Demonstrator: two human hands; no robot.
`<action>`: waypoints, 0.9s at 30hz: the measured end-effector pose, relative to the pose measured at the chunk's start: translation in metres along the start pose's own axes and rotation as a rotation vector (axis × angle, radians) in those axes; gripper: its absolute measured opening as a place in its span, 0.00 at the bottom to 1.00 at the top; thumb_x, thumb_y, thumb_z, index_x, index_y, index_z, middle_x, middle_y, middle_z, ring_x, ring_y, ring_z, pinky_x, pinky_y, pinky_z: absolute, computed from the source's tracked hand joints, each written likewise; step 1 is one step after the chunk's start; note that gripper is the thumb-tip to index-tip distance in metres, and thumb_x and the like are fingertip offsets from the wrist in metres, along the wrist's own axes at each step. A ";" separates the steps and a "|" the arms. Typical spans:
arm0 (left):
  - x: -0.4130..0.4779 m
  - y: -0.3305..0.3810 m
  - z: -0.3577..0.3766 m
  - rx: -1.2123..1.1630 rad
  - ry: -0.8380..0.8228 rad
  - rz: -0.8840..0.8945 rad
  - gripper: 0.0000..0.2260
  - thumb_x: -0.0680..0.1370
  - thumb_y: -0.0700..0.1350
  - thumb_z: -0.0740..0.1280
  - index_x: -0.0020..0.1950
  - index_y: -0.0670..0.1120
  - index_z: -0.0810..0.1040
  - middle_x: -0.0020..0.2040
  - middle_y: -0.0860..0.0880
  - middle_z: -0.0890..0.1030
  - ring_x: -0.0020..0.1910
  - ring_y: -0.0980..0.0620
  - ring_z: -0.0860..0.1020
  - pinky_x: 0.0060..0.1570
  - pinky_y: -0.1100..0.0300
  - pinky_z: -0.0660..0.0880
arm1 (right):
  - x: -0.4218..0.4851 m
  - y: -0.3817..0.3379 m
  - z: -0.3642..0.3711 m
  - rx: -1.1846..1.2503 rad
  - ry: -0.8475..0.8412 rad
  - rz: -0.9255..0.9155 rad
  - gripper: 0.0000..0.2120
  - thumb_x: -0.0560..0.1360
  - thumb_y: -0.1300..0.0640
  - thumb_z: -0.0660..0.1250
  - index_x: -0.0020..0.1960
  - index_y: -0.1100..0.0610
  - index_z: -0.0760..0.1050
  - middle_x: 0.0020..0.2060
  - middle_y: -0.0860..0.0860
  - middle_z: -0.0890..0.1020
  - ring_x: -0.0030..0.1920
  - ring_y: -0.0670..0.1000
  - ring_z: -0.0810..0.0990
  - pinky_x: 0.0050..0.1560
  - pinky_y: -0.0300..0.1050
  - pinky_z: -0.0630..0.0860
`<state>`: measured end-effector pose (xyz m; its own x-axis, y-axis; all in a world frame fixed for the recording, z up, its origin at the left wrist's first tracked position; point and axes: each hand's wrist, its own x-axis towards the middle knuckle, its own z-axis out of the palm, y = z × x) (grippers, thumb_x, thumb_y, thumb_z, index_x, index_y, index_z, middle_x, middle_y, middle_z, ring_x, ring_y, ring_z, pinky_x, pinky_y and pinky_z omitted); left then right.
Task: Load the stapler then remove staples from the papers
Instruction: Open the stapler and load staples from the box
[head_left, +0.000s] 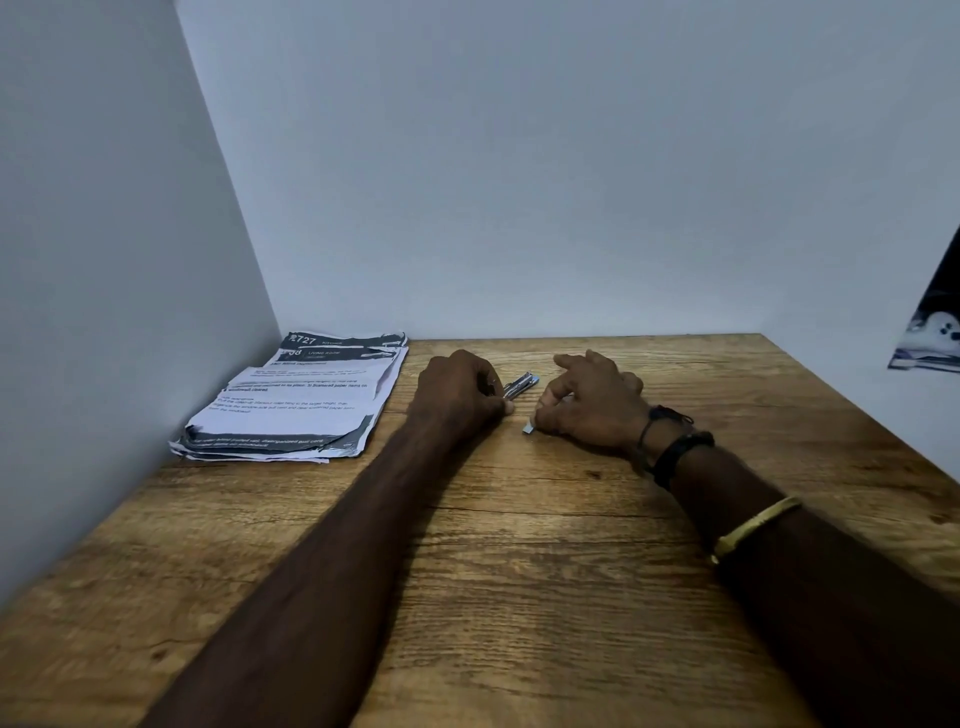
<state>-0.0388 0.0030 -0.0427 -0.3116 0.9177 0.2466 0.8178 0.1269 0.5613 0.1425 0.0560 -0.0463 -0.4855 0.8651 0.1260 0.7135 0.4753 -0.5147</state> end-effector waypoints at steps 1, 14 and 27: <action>0.000 0.000 0.000 0.001 -0.007 0.000 0.09 0.67 0.52 0.82 0.37 0.52 0.84 0.40 0.53 0.86 0.44 0.54 0.82 0.40 0.63 0.71 | 0.000 0.000 0.000 -0.017 0.005 -0.006 0.06 0.69 0.48 0.75 0.45 0.48 0.85 0.78 0.46 0.66 0.81 0.54 0.53 0.76 0.63 0.47; -0.001 0.005 -0.003 -0.078 0.084 0.063 0.12 0.71 0.54 0.78 0.51 0.52 0.85 0.47 0.51 0.87 0.47 0.53 0.83 0.51 0.56 0.79 | 0.003 -0.002 -0.001 0.001 0.170 -0.021 0.14 0.64 0.49 0.77 0.48 0.47 0.78 0.45 0.46 0.81 0.48 0.52 0.80 0.41 0.44 0.72; -0.012 0.037 -0.002 -0.372 0.209 0.056 0.12 0.75 0.52 0.75 0.49 0.44 0.82 0.43 0.45 0.87 0.44 0.48 0.86 0.51 0.50 0.82 | -0.004 -0.018 -0.004 0.262 0.586 -0.294 0.13 0.71 0.55 0.75 0.54 0.53 0.77 0.44 0.49 0.86 0.45 0.51 0.85 0.45 0.48 0.82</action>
<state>-0.0053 -0.0043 -0.0232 -0.3943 0.8183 0.4183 0.6183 -0.1005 0.7795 0.1336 0.0450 -0.0339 -0.2353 0.6852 0.6893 0.4137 0.7123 -0.5669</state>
